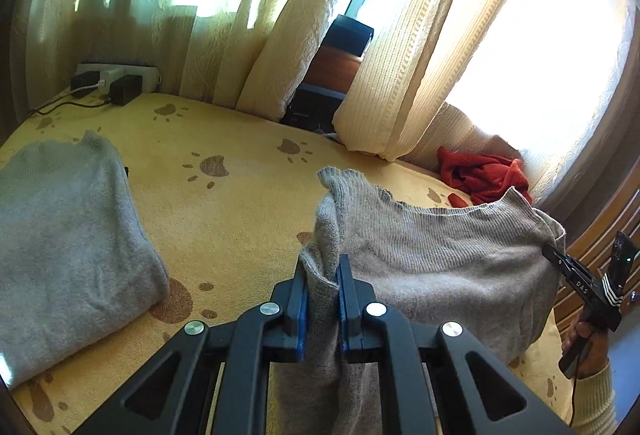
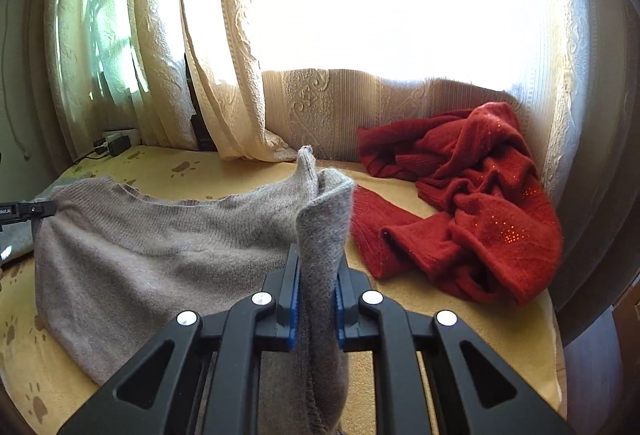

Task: Fold clothes

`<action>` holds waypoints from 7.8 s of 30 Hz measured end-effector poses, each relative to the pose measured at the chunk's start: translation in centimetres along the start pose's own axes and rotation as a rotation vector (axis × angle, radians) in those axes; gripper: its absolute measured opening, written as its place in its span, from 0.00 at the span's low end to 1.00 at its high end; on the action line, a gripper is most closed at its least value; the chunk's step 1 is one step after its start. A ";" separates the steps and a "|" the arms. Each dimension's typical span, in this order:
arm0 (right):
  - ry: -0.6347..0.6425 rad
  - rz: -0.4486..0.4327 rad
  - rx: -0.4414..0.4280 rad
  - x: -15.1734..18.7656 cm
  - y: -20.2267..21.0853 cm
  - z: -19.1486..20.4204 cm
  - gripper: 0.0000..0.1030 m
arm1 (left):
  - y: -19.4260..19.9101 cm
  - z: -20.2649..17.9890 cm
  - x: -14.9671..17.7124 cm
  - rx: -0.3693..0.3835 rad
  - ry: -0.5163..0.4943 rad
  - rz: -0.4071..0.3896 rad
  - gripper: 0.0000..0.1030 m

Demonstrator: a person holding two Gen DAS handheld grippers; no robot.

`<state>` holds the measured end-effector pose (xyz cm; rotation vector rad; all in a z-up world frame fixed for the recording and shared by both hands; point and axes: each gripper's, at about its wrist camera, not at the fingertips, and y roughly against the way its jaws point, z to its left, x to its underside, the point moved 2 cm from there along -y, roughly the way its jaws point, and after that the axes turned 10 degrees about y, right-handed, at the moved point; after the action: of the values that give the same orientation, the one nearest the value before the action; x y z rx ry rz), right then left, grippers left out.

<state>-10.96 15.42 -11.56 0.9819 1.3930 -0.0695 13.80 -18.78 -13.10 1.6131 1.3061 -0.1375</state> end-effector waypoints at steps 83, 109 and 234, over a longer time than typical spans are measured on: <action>0.559 0.174 -0.547 -19.4 -25.7 55.6 0.83 | 18.2 43.6 -7.3 -0.642 0.485 0.030 0.12; 0.514 -0.129 -0.451 -20.1 -22.8 54.5 0.23 | 20.3 39.9 -7.3 -1.232 0.187 -0.261 0.13; 0.284 0.201 -0.658 -18.7 -25.3 55.9 0.95 | 16.4 39.1 -4.9 -0.636 0.345 -0.111 0.89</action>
<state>13.78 -43.55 -16.82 0.5792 1.4238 0.6620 43.06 -49.26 -18.76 1.0431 1.5045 0.4674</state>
